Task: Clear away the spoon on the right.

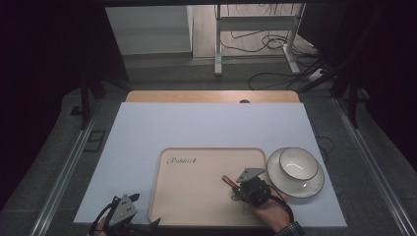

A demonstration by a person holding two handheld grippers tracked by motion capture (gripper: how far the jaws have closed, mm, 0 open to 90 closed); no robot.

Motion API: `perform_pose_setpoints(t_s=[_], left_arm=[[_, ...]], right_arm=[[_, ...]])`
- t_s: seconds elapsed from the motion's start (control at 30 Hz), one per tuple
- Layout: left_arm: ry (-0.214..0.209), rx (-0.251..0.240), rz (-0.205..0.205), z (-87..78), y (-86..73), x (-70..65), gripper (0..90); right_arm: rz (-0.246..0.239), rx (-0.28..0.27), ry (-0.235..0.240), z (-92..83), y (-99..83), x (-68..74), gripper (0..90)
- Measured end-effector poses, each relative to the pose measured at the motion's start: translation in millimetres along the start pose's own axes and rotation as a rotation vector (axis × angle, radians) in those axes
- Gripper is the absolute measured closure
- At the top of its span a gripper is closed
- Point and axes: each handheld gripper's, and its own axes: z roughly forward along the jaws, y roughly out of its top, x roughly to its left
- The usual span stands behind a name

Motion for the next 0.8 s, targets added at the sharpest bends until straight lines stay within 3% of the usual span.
perform_pose_setpoints(t_s=[0.8], left_arm=[[-0.003, 0.01, 0.012, 0.2, 0.4, -0.6, 0.0]], right_arm=[[0.107, -0.021, -0.093, -12.0, -12.6, -33.6, 89.7]])
